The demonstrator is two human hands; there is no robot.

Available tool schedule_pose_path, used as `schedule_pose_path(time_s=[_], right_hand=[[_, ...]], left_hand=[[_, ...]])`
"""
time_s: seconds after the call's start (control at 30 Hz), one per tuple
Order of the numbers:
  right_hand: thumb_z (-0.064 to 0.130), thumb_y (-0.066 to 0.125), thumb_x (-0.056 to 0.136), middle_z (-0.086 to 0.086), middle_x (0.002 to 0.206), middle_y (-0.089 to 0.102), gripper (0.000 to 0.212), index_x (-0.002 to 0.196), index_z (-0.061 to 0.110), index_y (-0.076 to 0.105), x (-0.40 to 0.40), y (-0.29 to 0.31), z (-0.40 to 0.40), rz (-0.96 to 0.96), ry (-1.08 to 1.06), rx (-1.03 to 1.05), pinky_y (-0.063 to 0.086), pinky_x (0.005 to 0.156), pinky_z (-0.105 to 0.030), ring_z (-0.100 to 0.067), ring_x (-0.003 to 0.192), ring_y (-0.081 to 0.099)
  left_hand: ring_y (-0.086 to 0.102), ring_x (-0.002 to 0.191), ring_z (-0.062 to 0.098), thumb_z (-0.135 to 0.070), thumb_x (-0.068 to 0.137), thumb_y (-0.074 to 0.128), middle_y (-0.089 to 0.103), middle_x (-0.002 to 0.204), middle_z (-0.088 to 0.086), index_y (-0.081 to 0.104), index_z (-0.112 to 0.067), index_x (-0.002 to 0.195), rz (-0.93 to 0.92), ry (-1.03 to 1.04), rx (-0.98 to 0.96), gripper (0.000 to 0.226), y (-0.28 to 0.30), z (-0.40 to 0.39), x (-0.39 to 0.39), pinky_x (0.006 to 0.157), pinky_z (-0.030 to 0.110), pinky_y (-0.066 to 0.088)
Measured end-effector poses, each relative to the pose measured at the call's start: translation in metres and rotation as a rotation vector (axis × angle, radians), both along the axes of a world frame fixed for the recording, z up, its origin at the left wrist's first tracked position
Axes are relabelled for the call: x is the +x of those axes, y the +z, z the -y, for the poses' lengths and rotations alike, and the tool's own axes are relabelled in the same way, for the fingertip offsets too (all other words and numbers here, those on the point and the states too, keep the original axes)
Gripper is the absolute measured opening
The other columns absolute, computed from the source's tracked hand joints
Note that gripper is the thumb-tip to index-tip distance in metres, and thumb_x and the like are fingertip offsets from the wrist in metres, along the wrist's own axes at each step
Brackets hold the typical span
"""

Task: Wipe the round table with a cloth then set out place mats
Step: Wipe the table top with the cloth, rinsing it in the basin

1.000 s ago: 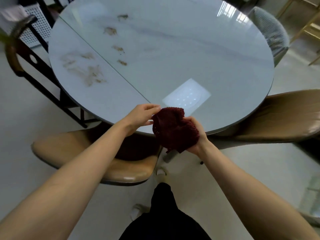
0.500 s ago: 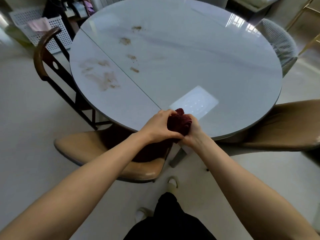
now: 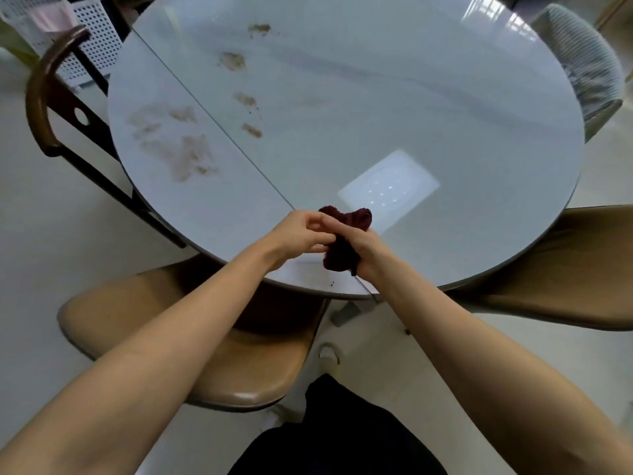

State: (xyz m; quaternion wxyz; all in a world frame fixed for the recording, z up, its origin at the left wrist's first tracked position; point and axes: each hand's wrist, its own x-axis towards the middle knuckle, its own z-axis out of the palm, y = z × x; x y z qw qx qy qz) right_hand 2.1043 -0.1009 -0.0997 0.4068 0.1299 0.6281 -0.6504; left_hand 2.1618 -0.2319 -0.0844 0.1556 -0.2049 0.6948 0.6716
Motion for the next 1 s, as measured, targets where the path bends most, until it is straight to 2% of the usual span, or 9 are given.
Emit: schedule_pose_path(time_s=[0.1, 0.2, 0.3, 0.4, 0.5, 0.67, 0.77, 0.9, 1.0], right_hand=[[0.011, 0.08, 0.075, -0.016, 0.096, 0.071, 0.037, 0.109, 0.006, 0.066, -0.022, -0.02, -0.013, -0.088, 0.063, 0.14, 0.058, 0.066, -0.035, -0.025, 0.077, 0.07], [0.01, 0.069, 0.077, -0.007, 0.086, 0.071, 0.027, 0.101, 0.019, 0.062, -0.04, -0.031, -0.016, -0.521, 0.243, 0.476, 0.057, 0.072, -0.042, -0.028, 0.079, 0.069], [0.013, 0.058, 0.085, -0.008, 0.097, 0.067, 0.038, 0.122, 0.018, 0.054, -0.044, -0.039, -0.029, -0.927, 0.467, 0.866, 0.042, 0.065, -0.035, -0.034, 0.086, 0.061], [0.013, 0.057, 0.087, -0.008, 0.109, 0.066, 0.051, 0.137, 0.017, 0.048, -0.038, -0.057, -0.06, -1.121, 0.527, 1.115, 0.037, 0.069, -0.035, -0.036, 0.095, 0.057], [0.005, 0.057, 0.086, -0.012, 0.118, 0.056, 0.058, 0.143, 0.011, 0.044, -0.005, -0.079, -0.071, -1.08, 0.459, 1.174, 0.045, 0.073, -0.04, -0.033, 0.105, 0.048], [-0.003, 0.056, 0.083, -0.02, 0.117, 0.055, 0.064, 0.144, 0.009, 0.043, 0.042, -0.095, -0.034, -0.969, 0.261, 1.376, 0.047, 0.07, -0.041, -0.037, 0.096, 0.052], [-0.002, 0.055, 0.078, -0.018, 0.115, 0.057, 0.066, 0.142, 0.014, 0.048, 0.058, -0.096, 0.007, -0.949, 0.177, 1.269, 0.046, 0.068, -0.04, -0.038, 0.094, 0.052], [-0.002, 0.053, 0.079, -0.01, 0.122, 0.056, 0.066, 0.14, 0.021, 0.05, 0.065, -0.096, 0.035, -0.953, 0.199, 1.08, 0.045, 0.082, -0.04, -0.032, 0.107, 0.048], [-0.002, 0.053, 0.084, -0.007, 0.127, 0.056, 0.057, 0.136, 0.021, 0.054, 0.041, -0.087, 0.013, -0.963, 0.359, 1.025, 0.044, 0.086, -0.04, -0.03, 0.111, 0.047]], left_hand=[[0.063, 0.108, 0.011, -0.004, 0.092, 0.057, 0.07, 0.112, 0.001, 0.054, -0.019, 0.128, 0.086, -0.184, -0.064, 0.039, -0.003, 0.016, -0.016, 0.093, 0.03, 0.05], [0.058, 0.116, 0.018, -0.011, 0.093, 0.053, 0.064, 0.123, 0.005, 0.055, -0.014, 0.13, 0.03, -0.151, -0.538, 0.037, -0.027, 0.031, -0.028, 0.102, 0.033, 0.043], [0.034, 0.139, 0.026, -0.021, 0.096, 0.051, 0.04, 0.149, 0.009, 0.04, -0.012, 0.144, 0.076, -0.288, -0.797, 0.05, -0.056, 0.043, -0.033, 0.115, 0.037, 0.027], [-0.002, 0.148, 0.034, -0.03, 0.099, 0.045, 0.001, 0.161, 0.011, 0.014, -0.018, 0.153, 0.153, -0.545, -0.964, 0.064, -0.075, 0.04, -0.035, 0.118, 0.05, 0.009], [-0.015, 0.146, 0.032, -0.034, 0.102, 0.038, -0.016, 0.16, 0.009, -0.002, -0.018, 0.154, 0.144, -0.689, -1.035, 0.068, -0.089, 0.039, -0.028, 0.117, 0.05, -0.001], [-0.008, 0.148, 0.022, -0.029, 0.103, 0.037, -0.007, 0.161, 0.009, 0.008, -0.011, 0.154, -0.118, -0.686, -0.82, 0.061, -0.104, 0.044, 0.014, 0.12, 0.033, -0.002], [-0.008, 0.148, 0.023, -0.031, 0.102, 0.037, -0.008, 0.161, 0.008, 0.006, -0.016, 0.154, -0.199, -0.846, -0.89, 0.062, -0.112, 0.056, 0.026, 0.119, 0.035, -0.001], [-0.007, 0.148, 0.024, -0.026, 0.101, 0.042, -0.01, 0.161, 0.007, 0.005, -0.017, 0.154, -0.197, -0.984, -0.87, 0.065, -0.113, 0.074, 0.015, 0.119, 0.036, 0.002], [-0.007, 0.148, 0.022, -0.022, 0.101, 0.042, -0.011, 0.161, 0.005, 0.005, -0.018, 0.154, -0.18, -1.031, -0.834, 0.065, -0.109, 0.08, 0.012, 0.119, 0.033, 0.003]])
